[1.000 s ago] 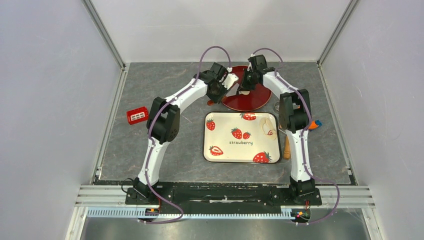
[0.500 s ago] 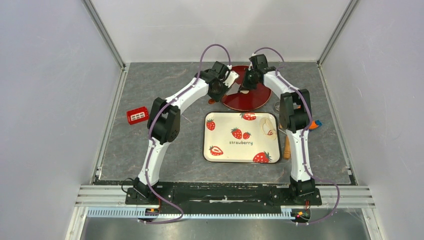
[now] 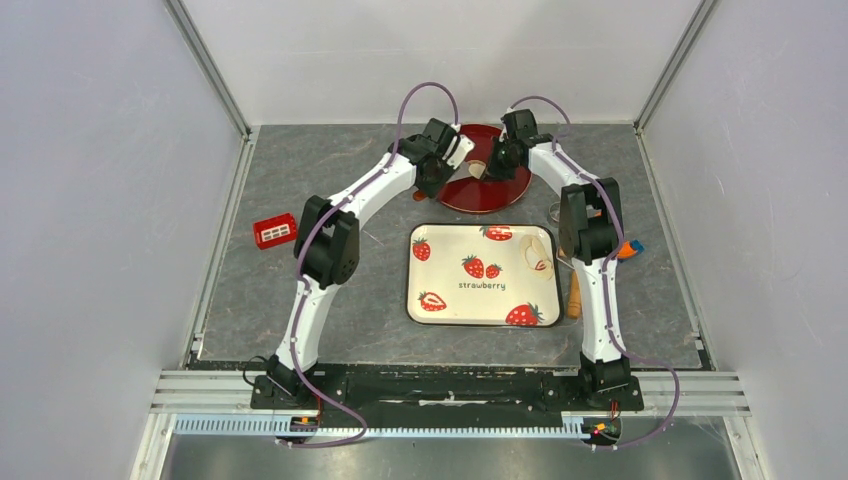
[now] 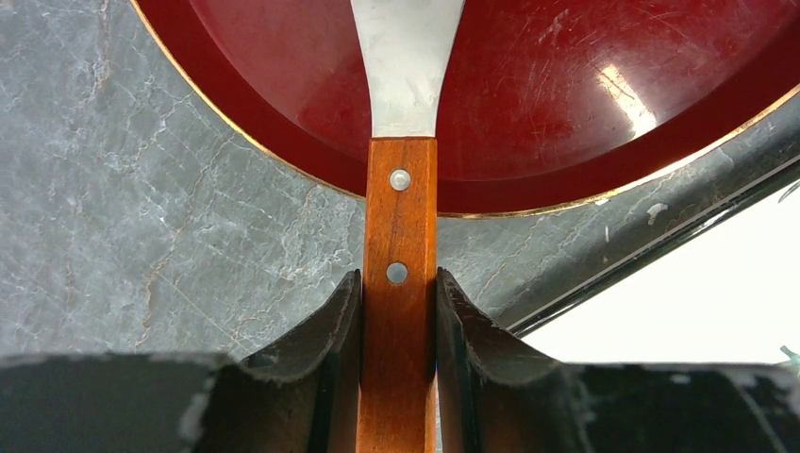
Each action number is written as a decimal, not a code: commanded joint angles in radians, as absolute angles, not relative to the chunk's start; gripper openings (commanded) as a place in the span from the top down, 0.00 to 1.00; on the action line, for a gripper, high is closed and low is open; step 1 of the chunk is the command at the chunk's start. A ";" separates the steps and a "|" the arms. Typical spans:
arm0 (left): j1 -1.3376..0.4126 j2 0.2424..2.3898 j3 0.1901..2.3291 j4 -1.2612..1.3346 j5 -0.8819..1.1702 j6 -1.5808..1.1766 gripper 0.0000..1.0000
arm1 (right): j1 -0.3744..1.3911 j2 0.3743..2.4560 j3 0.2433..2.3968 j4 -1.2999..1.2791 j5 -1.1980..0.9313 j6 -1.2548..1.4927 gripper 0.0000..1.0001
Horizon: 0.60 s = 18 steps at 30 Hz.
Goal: Roll out the dumpling wrappers from the dough
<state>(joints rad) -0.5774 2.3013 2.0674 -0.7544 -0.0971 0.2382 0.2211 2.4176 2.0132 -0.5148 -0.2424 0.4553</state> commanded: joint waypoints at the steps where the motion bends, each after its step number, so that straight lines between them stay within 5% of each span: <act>1: -0.572 2.192 2.110 -0.750 -0.136 0.290 0.98 | 0.216 2.439 2.056 -0.516 -0.230 0.472 1.00; 18: -0.660 2.158 2.062 -0.840 -0.386 0.474 0.98 | 0.215 2.415 2.024 -0.516 -0.273 0.467 1.00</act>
